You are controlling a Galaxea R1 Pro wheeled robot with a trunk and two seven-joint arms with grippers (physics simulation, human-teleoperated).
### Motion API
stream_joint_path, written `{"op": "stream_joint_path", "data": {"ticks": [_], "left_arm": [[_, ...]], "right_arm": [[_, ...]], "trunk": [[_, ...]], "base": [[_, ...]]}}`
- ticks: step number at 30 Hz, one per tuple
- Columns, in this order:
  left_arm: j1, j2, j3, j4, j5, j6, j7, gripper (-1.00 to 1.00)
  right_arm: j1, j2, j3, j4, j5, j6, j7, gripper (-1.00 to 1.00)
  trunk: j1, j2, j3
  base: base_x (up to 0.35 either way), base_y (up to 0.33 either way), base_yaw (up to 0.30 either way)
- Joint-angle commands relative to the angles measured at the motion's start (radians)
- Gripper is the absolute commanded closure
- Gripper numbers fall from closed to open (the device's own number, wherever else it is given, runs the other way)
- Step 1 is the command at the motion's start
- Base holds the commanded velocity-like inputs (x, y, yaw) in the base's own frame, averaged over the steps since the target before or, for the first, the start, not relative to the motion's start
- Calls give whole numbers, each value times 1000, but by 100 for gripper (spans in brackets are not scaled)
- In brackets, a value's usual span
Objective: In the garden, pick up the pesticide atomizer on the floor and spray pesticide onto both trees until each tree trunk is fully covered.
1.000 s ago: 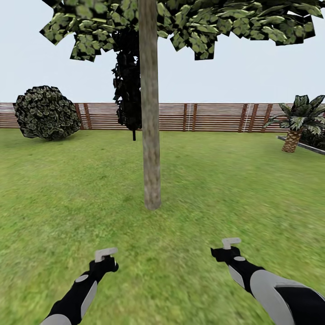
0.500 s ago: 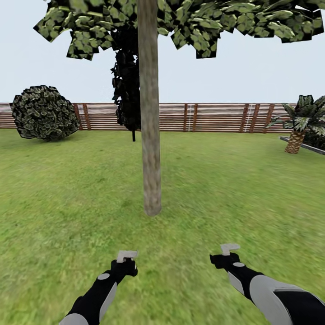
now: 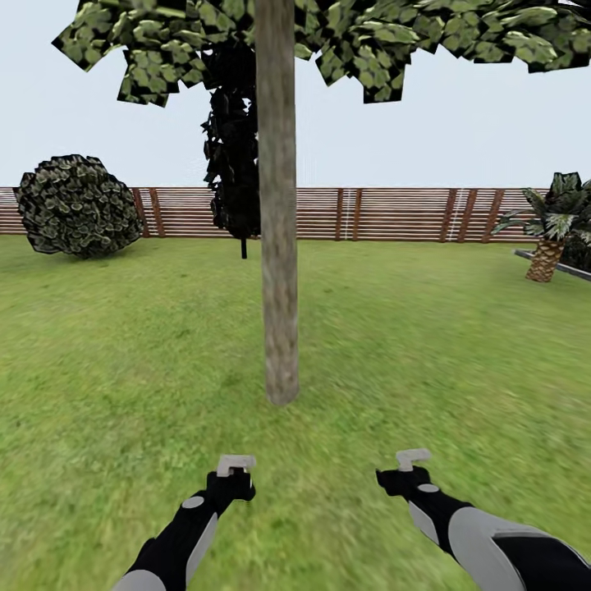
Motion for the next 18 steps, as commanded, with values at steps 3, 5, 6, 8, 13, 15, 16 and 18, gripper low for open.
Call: {"op": "stream_joint_path", "data": {"ticks": [3, 5, 6, 8, 13, 15, 16, 18], "left_arm": [[0, 0, 5, -2, -6, 3, -6, 100], [-1, -2, 3, -3, -5, 4, -6, 100], [0, -2, 3, -3, -5, 5, -6, 100], [0, -3, 3, -1, -4, 5, -5, 100], [-1, -6, 3, -1, -2, 7, -6, 100], [0, -12, 3, -2, -2, 7, -7, 100], [0, -13, 3, -2, -2, 8, -7, 100], [0, -16, 2, 0, -2, 8, -8, 100]], "right_arm": [[-1, 3, 1, 5, 8, -7, -27, -100], [-1, 28, 1, 5, 7, -7, -43, -100], [-1, 31, 1, 5, 7, -7, -44, -100], [0, 34, 1, 5, 7, -7, -45, -100], [2, 38, 1, 6, 6, -6, -46, -100], [3, 39, 1, 5, 6, -6, -46, -100], [3, 40, 1, 5, 6, -6, -46, -100], [3, 40, 1, 5, 5, -6, -46, -100]], "trunk": [[1, -2, -2], [1, -2, -2], [1, -2, -2], [1, -2, -2], [1, -2, -2], [1, -2, -2], [1, -2, -2], [1, -2, -2]], "base": [[350, 127, 0], [350, 46, 0], [350, 26, 0], [350, 17, 0], [350, 5, 0], [350, 1, 0], [350, 1, 0], [350, 0, 0]]}}
